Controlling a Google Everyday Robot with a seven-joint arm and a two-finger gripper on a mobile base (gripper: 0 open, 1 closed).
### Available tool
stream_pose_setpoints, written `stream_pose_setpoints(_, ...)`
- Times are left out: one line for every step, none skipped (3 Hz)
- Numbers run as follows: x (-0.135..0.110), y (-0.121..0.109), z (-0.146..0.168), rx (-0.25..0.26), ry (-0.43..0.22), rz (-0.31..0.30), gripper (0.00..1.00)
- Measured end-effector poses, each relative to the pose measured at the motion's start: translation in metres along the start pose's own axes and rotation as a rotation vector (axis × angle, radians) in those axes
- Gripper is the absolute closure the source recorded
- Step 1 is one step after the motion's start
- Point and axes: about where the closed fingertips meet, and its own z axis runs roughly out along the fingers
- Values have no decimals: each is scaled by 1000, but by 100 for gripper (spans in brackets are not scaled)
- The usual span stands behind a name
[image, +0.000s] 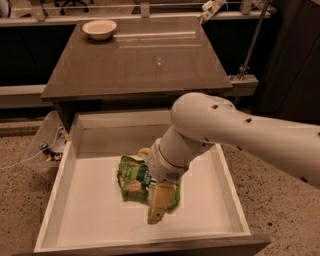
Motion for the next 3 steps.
stream_pose_setpoints(10,-10,2,3,-71,34,0)
stream_pose_setpoints(18,-16,7,-7,-155,67,0)
stream_pose_setpoints(18,-16,7,-7,-155,67,0)
